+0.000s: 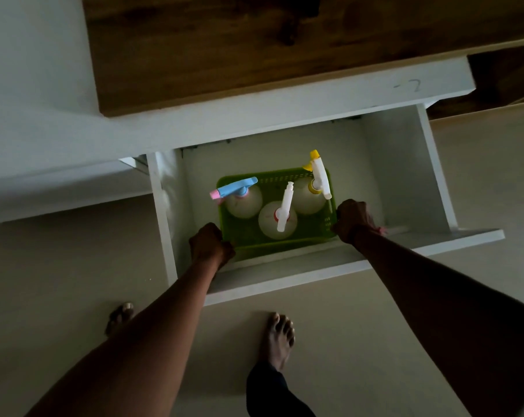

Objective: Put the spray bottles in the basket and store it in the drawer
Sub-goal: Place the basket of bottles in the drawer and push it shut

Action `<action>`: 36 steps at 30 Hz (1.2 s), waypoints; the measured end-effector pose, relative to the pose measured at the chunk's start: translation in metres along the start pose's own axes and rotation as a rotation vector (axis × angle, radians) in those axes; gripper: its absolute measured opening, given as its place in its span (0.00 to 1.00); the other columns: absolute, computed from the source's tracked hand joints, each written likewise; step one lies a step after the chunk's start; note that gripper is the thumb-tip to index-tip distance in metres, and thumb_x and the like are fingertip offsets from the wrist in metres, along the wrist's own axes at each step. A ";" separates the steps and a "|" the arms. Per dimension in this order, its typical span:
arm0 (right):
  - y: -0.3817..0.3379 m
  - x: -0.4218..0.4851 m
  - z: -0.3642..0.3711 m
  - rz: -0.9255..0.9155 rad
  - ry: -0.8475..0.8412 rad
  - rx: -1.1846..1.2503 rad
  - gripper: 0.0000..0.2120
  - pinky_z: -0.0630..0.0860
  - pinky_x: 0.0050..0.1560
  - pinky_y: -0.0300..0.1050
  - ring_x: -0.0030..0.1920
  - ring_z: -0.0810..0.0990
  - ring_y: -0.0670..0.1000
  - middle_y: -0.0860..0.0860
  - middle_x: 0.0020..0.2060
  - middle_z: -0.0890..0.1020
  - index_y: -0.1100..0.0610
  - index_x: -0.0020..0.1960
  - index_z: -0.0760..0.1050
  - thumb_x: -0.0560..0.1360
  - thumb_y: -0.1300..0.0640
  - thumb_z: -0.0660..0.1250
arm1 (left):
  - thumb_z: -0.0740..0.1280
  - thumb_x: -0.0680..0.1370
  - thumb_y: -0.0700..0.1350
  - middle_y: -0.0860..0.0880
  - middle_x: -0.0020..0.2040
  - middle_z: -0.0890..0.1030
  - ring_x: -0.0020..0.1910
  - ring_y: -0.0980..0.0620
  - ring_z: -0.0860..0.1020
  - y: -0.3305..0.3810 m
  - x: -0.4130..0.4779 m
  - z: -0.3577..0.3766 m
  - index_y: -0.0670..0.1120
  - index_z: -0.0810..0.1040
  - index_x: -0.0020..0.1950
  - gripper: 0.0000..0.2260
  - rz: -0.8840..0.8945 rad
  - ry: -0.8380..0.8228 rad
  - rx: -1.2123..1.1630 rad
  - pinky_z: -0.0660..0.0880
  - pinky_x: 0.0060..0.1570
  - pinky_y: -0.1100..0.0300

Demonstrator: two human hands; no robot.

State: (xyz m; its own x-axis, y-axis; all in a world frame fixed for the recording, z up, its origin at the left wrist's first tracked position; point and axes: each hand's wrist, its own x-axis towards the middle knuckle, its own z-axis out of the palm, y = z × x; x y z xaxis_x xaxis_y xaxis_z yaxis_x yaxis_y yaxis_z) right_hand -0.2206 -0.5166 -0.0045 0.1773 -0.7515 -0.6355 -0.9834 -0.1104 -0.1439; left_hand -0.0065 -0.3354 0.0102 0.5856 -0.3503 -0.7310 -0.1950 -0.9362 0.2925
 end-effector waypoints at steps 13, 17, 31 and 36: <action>0.008 -0.002 -0.007 -0.036 -0.231 0.178 0.15 0.78 0.55 0.50 0.56 0.80 0.59 0.60 0.57 0.80 0.62 0.62 0.76 0.75 0.61 0.67 | 0.74 0.72 0.43 0.40 0.62 0.80 0.61 0.41 0.78 -0.012 0.001 0.000 0.41 0.77 0.64 0.21 -0.029 -0.063 0.035 0.75 0.61 0.51; -0.001 -0.026 -0.019 -0.198 -0.160 -0.045 0.14 0.72 0.45 0.42 0.53 0.79 0.56 0.58 0.54 0.82 0.59 0.61 0.77 0.77 0.56 0.64 | 0.68 0.77 0.48 0.38 0.58 0.81 0.57 0.40 0.80 -0.010 -0.022 -0.012 0.38 0.77 0.62 0.17 0.066 -0.054 0.127 0.75 0.55 0.53; 0.009 -0.198 -0.010 -0.409 0.292 -0.174 0.18 0.81 0.54 0.51 0.59 0.79 0.57 0.59 0.61 0.78 0.57 0.59 0.76 0.76 0.46 0.64 | 0.70 0.71 0.45 0.40 0.67 0.75 0.66 0.42 0.75 -0.071 -0.168 -0.010 0.42 0.69 0.71 0.29 0.773 0.090 0.538 0.71 0.68 0.46; 0.001 -0.207 0.010 -0.295 0.173 -0.141 0.25 0.83 0.37 0.41 0.65 0.76 0.60 0.62 0.73 0.65 0.58 0.71 0.67 0.76 0.54 0.66 | 0.61 0.76 0.48 0.36 0.78 0.57 0.77 0.39 0.57 -0.071 -0.176 -0.009 0.39 0.47 0.78 0.36 0.712 -0.011 0.651 0.47 0.75 0.46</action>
State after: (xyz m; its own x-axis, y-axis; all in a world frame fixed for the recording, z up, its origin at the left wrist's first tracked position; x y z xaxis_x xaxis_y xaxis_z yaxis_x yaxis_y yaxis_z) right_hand -0.2581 -0.3547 0.1193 0.4565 -0.7719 -0.4425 -0.8888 -0.4178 -0.1882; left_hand -0.0883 -0.2070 0.1235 0.1544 -0.8395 -0.5209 -0.9019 -0.3351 0.2726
